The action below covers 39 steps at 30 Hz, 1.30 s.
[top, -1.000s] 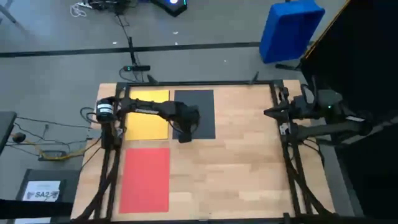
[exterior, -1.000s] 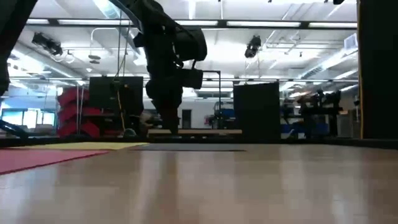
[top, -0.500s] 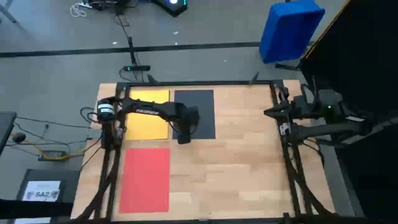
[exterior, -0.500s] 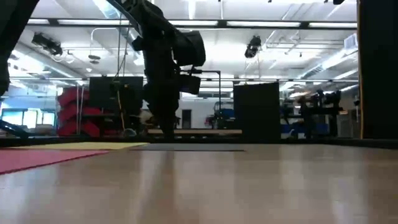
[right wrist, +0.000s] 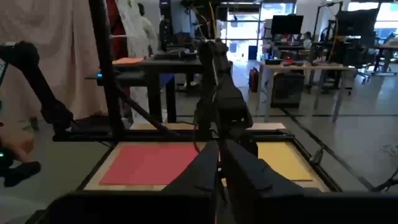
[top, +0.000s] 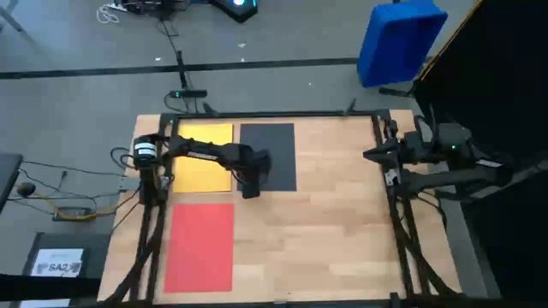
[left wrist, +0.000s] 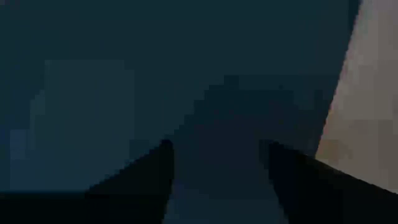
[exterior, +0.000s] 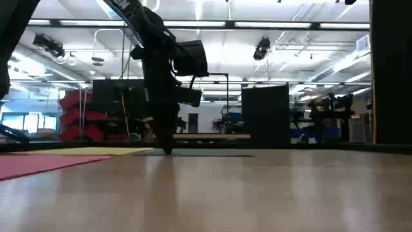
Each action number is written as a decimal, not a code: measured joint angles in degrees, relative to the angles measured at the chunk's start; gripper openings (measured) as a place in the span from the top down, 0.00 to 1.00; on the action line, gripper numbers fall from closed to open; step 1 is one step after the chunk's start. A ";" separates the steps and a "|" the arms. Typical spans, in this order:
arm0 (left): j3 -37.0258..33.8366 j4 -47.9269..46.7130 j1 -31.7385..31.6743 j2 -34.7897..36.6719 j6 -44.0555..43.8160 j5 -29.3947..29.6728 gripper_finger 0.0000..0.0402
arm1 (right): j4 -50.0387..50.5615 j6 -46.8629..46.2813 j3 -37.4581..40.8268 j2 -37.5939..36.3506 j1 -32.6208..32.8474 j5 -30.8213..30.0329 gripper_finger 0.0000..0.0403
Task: Organize paper
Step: Put the black paper to the top right of the table
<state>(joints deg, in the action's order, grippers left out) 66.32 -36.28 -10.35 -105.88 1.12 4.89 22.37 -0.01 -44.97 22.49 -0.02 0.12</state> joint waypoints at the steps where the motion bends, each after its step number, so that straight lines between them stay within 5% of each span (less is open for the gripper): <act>1: -0.17 0.09 0.00 0.06 0.00 0.01 0.43 | 0.00 0.00 0.00 0.00 -0.01 0.00 1.00; 24: -0.72 1.18 0.00 0.08 -0.28 -3.15 0.66 | 0.00 0.01 0.00 -0.01 0.00 -0.01 1.00; 39: 4.18 -13.07 2.21 -0.05 1.97 -5.99 0.63 | 0.00 0.00 0.00 -0.01 -0.01 0.00 1.00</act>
<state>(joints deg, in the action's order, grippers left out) 70.50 -49.35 -8.14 -105.93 3.09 -1.10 22.37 -0.01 -44.97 22.48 -0.03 0.12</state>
